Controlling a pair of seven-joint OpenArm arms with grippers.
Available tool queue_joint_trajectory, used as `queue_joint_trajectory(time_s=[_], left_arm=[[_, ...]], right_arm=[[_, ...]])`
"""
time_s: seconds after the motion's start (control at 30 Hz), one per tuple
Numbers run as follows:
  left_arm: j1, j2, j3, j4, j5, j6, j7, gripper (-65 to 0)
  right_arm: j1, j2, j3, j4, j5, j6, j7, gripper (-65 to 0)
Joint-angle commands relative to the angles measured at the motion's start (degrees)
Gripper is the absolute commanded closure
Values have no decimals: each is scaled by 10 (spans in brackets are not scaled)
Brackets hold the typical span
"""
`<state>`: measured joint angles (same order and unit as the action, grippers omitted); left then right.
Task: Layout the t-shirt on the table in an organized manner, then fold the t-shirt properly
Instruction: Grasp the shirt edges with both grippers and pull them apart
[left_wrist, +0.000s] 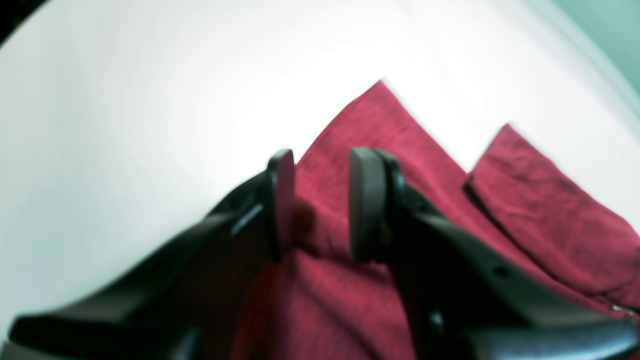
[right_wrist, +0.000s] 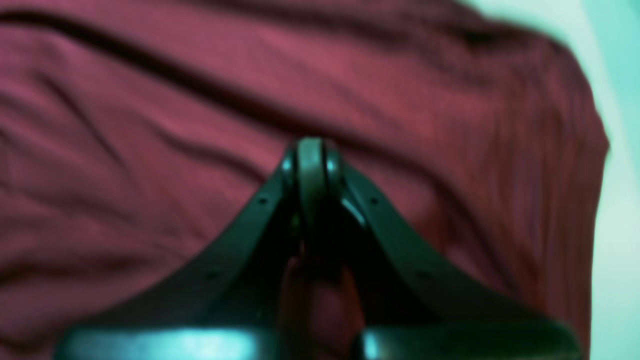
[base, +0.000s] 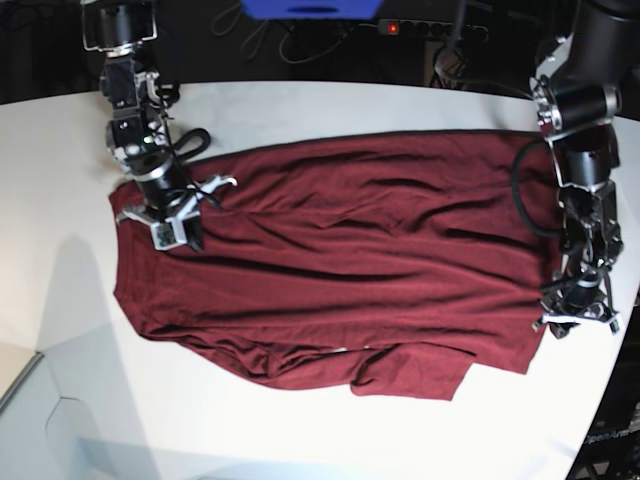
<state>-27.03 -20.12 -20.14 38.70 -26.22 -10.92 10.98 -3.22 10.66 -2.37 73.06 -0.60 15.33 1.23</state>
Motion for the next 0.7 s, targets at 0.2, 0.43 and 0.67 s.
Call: queue_joint_trajectory(time_s=[0.2, 0.43, 0.67], left_arm=[[32, -7, -4, 125, -7, -4, 71, -186], [113, 21, -5, 238, -7, -4, 140, -186], [214, 35, -6, 348, -7, -4, 175, -186]], right_arm=[[-39, 4, 51, 26, 8, -2, 21, 0], [-95, 7, 58, 53, 9, -2, 22, 0], [-112, 7, 80, 90, 9, -2, 23, 0]])
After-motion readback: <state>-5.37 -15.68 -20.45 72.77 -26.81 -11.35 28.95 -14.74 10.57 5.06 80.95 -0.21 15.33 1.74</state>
